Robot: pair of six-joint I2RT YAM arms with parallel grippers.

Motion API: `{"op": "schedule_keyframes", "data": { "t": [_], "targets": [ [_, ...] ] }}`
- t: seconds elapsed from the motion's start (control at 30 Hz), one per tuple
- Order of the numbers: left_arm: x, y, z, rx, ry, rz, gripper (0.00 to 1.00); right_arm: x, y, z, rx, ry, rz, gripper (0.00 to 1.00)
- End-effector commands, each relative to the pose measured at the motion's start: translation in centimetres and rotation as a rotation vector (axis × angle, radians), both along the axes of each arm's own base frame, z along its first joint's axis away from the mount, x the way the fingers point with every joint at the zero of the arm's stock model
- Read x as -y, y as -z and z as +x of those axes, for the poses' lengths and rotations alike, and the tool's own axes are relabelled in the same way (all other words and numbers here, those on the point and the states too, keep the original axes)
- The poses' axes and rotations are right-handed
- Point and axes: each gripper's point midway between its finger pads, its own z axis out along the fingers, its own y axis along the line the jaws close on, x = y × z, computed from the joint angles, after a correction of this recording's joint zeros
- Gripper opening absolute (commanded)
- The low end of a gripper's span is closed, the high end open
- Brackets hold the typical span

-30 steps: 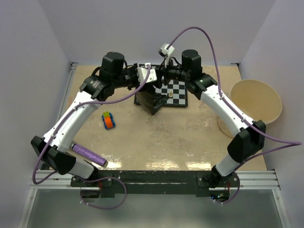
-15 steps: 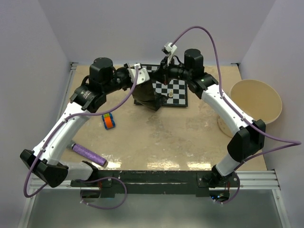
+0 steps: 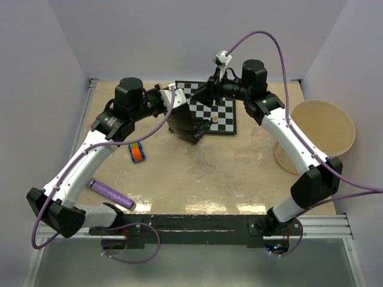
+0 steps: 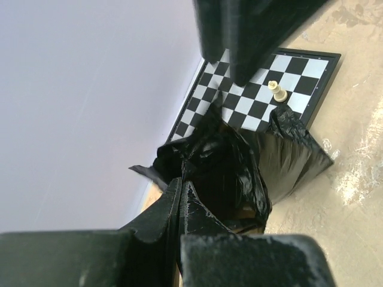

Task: Put the trash bags into the trash bin

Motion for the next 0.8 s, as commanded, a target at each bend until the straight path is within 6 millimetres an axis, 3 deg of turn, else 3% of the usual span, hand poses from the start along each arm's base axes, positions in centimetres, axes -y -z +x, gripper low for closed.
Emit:
{"op": "schedule_keyframes", "data": {
  "t": [0.0,0.1,0.23,0.33,0.37,0.4,0.5,0.57,0.67,0.77],
  "targets": [
    [0.1,-3.6,-1.0,0.073,0.031,-0.102,0.0,0.5,-2.6,-1.7,0.055,-0.042,0.056,0.61],
    [-0.2,-5.6,-1.0,0.111,0.013,-0.17,0.0,0.7,-2.2,-1.2,0.045,-0.019,0.046,0.73],
    [-0.9,-8.1,-1.4,0.163,0.002,-0.239,0.0,0.7,-1.1,-0.7,0.045,-0.015,0.019,0.8],
    [-1.0,-8.6,-1.6,0.166,0.001,-0.264,0.0,0.1,-0.8,-1.1,0.054,-0.07,0.029,0.87],
    [-1.1,-8.8,-1.6,0.162,-0.001,-0.271,0.0,-0.2,-0.9,-1.5,0.06,-0.103,0.035,0.96],
    [-1.1,-8.8,-1.7,0.157,0.001,-0.277,0.0,-0.5,-0.9,-1.6,0.063,-0.123,0.039,0.98],
    [-0.9,-9.1,-1.9,0.15,0.017,-0.295,0.0,-1.9,-1.5,-1.9,0.103,-0.174,0.042,0.98],
    [-0.7,-9.2,-2.1,0.143,0.032,-0.306,0.0,-3.0,-1.7,-2.0,0.119,-0.203,0.045,0.95],
    [-0.6,-9.2,-2.3,0.133,0.044,-0.315,0.0,-4.5,-1.9,-1.6,0.129,-0.219,0.055,0.82],
    [-1.3,-9.4,-1.8,0.133,0.013,-0.33,0.0,-5.1,-1.7,-0.8,0.139,-0.215,0.046,0.53]
  ]
}}
